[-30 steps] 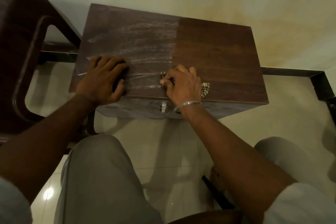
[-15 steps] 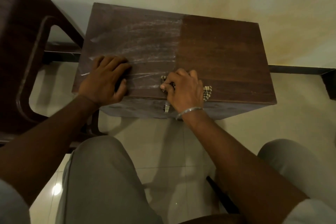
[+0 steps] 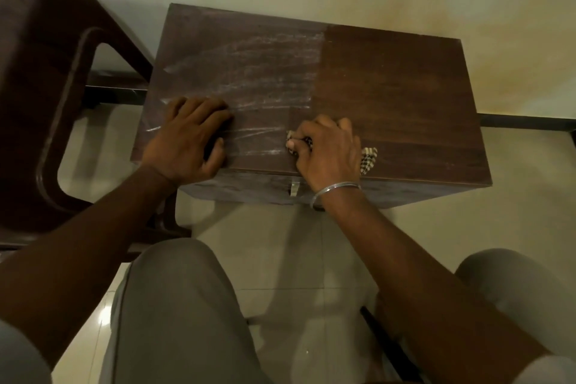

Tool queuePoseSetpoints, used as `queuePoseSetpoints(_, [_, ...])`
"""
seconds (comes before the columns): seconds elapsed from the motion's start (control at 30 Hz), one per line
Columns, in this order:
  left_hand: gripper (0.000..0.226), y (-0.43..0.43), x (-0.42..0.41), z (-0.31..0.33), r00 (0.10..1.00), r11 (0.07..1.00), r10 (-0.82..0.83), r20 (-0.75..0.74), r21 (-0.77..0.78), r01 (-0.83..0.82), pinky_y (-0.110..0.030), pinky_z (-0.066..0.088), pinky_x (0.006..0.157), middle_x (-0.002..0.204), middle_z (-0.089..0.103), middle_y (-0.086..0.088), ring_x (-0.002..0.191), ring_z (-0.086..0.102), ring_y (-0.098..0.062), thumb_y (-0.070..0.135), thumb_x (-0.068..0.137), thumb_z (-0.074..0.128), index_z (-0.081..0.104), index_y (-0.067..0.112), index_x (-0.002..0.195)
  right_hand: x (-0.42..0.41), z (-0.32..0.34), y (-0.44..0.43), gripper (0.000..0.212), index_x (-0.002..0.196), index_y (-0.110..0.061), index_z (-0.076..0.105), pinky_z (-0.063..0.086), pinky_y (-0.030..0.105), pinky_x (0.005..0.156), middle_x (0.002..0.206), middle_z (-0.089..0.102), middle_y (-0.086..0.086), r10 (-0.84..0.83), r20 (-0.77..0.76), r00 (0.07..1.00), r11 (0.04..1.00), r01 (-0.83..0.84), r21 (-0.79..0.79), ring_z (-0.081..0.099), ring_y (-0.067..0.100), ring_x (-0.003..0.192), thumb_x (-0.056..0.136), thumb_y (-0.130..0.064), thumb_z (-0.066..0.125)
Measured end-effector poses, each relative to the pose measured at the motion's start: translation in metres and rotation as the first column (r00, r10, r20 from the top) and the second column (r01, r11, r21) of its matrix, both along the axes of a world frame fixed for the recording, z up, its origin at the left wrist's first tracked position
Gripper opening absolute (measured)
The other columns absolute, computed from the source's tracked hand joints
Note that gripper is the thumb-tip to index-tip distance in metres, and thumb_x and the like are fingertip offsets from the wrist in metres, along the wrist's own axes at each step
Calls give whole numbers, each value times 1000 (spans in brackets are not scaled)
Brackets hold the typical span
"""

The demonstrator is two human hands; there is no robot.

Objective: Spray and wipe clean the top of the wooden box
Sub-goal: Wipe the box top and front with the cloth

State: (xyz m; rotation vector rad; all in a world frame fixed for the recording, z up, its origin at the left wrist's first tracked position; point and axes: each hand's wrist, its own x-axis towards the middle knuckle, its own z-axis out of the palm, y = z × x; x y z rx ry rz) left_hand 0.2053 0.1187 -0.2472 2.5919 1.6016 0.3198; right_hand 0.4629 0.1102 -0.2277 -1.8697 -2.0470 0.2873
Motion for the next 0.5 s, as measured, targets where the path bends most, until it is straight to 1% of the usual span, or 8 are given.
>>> queuePoseSetpoints(0.1, [58,0,0,0,1000,1000,3,4,5,-3,-52,32,104,134,55,-17,119,49,-35,41,88,41,59,6,130,-4,4,20,11,77,-31,63,31,33,73,96,60,-13,-30,-7,1000,1000,30,-7,46,20,96,87,-32,65])
queuePoseSetpoints(0.17, [58,0,0,-1,1000,1000,5,3,-2,-5,-52,32,104,134,55,-17,120,49,-35,42,88,40,58,6,131,-5,6,38,12,76,-33,63,31,33,74,99,61,-11,-63,-35,997,998,63,-15,47,20,98,86,-31,66])
queuePoseSetpoints(0.27, [58,0,-1,0,1000,1000,11,-1,-4,-11,-52,33,104,135,55,-17,120,49,-36,42,88,40,58,7,131,-7,8,56,11,76,-32,63,32,34,75,101,62,-10,-74,-37,997,997,73,-28,48,22,100,86,-32,69])
queuePoseSetpoints(0.4, [57,0,0,0,1000,1000,8,-2,-1,-8,-51,33,103,135,56,-17,119,50,-36,40,88,42,59,6,130,1,3,40,12,76,-32,62,36,35,75,98,60,-13,-41,-39,998,999,40,-18,46,19,97,86,-31,69])
queuePoseSetpoints(0.5, [56,1,1,1,1000,1000,12,-3,-1,-12,-51,34,102,134,56,-16,118,51,-36,40,88,42,59,7,129,11,-5,22,9,78,-31,62,38,34,71,93,59,-14,13,-7,1000,1000,-13,10,45,17,91,86,-32,67])
